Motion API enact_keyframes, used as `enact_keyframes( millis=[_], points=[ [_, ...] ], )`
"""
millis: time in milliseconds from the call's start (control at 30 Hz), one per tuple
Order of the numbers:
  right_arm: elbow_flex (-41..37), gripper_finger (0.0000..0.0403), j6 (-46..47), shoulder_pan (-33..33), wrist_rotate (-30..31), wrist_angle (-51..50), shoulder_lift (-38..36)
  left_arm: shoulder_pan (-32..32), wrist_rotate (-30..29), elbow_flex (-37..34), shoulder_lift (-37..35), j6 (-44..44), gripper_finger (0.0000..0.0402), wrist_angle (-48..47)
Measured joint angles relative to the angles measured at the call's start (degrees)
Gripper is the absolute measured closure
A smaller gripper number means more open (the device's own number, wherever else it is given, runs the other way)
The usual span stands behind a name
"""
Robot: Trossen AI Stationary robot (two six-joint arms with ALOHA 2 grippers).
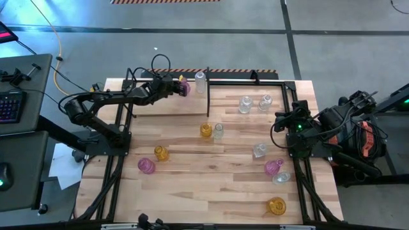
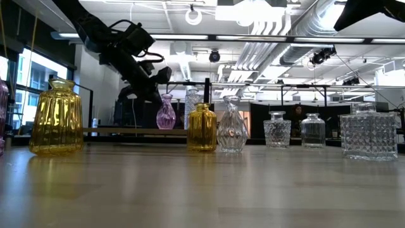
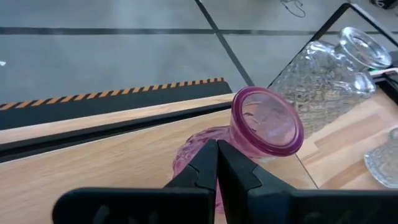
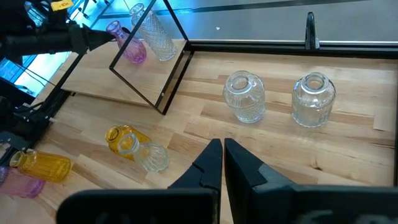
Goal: Sort vases onto shelf
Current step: Put the pink vase to the left of the transparent vase on the shelf
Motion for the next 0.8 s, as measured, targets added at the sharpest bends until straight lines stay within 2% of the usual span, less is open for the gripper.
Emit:
enact_keyframes(
  millis=[700, 800],
  points=[
    [0.00, 0.0403, -0.04, 0.00, 0.03, -0.01, 0.00, 0.00, 1.24, 0.04, -0.08, 0.15, 0.0401, 2.97],
    [0.00, 0.0403, -0.04, 0.00, 0.04, 0.00, 0.00, 0.00, 1.24, 0.04, -1.93, 0.20, 0.0401, 2.74]
  ],
)
